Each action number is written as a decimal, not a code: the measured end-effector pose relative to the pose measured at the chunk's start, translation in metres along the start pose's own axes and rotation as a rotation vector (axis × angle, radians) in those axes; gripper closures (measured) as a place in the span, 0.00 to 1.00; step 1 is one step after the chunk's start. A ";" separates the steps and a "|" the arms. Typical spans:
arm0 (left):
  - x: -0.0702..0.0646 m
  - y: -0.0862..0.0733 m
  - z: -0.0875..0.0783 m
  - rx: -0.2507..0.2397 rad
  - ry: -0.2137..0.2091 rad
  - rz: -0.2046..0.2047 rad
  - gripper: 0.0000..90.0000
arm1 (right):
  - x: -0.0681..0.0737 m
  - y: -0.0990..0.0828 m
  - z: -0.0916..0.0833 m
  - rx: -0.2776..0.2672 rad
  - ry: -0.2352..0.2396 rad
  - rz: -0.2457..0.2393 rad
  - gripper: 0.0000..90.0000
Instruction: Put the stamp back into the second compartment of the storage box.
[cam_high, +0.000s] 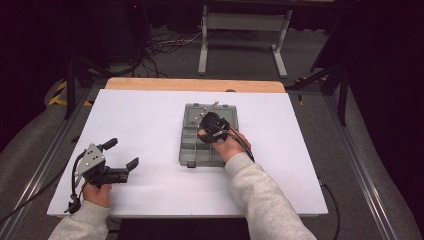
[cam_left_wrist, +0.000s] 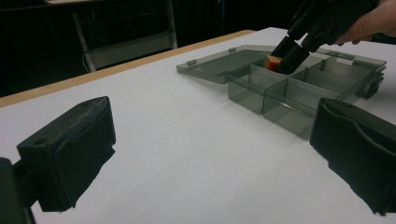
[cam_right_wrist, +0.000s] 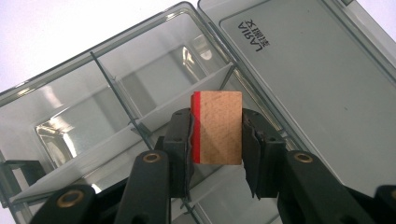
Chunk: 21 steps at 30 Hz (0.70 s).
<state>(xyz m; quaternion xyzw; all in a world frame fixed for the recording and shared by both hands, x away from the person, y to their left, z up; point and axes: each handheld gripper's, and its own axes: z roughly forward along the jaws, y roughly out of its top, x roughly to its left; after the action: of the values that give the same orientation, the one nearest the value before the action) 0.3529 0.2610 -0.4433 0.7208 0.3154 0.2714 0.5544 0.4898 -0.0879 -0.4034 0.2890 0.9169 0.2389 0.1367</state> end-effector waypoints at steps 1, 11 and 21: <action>0.000 0.000 0.000 0.001 0.001 0.000 0.01 | 0.000 0.000 0.000 0.000 0.001 0.000 0.73; 0.000 0.000 0.000 0.001 0.000 0.001 0.01 | 0.002 0.000 0.002 0.009 0.003 -0.008 0.73; 0.000 0.000 0.000 0.000 0.000 0.000 0.01 | 0.003 0.000 0.002 0.007 0.008 -0.011 0.66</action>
<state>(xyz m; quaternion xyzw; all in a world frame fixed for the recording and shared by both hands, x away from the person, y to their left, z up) 0.3529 0.2610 -0.4432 0.7208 0.3151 0.2713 0.5546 0.4888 -0.0851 -0.4055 0.2836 0.9198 0.2361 0.1331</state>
